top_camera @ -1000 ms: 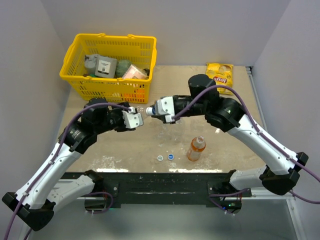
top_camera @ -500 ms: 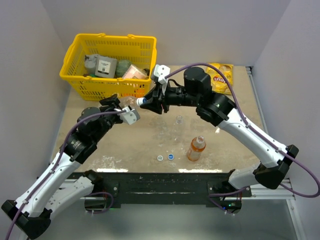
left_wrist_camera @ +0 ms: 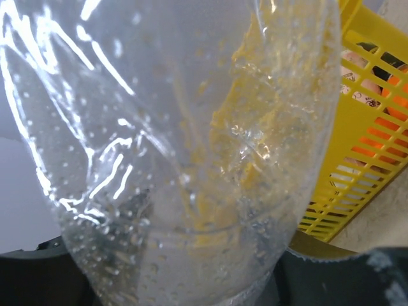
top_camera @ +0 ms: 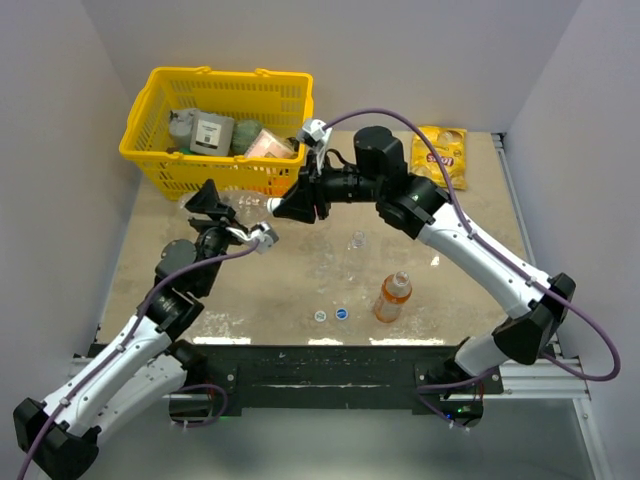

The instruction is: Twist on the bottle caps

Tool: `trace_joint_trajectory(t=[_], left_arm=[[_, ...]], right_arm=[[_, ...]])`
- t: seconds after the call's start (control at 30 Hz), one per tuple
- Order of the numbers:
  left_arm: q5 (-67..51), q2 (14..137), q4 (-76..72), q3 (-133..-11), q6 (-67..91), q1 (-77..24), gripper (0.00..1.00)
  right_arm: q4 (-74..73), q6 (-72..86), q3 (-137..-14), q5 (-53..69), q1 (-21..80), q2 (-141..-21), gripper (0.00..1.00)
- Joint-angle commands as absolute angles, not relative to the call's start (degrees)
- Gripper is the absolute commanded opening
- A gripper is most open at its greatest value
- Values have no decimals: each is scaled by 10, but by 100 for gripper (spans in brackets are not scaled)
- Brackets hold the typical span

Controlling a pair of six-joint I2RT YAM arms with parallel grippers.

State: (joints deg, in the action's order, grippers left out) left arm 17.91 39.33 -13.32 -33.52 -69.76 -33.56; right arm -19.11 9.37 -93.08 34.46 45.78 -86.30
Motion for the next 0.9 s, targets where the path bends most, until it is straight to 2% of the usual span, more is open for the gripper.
trace_joint_trajectory(t=[0.0,0.03,0.07,0.17,0.23,0.37,0.4,0.5,0.63,0.73,0.87], left_arm=[[217,408,-102,-382,-646,-344,0],[225,424,-60,-409,-616,-344,0],[220,431,36,-425,-582,-342,0],[114,446,196,-468,-483,-323,0],[61,449,261,-481,-439,-319,0],[-114,447,322,-500,-406,-309,0],[-140,451,332,-508,-395,-309,0],[-232,488,381,-554,-393,-306,0],[-268,515,416,-593,-408,-306,0],[-277,540,442,-627,-427,-306,0],[-281,552,444,-648,-434,-306,0]], right_arm=[[-176,144,-953,406,434,-870,27],[-186,122,-969,406,423,-870,41],[-213,107,-1010,419,410,-873,59],[-292,13,-1100,452,353,-877,70],[-356,-135,-1120,447,342,-853,70],[-393,-345,-1021,419,348,-766,70],[-410,-440,-1005,400,367,-755,70],[-448,-580,-936,355,422,-701,68],[-428,-662,-866,330,484,-657,65],[-444,-676,-881,326,507,-676,60],[-412,-658,-889,324,519,-693,60]])
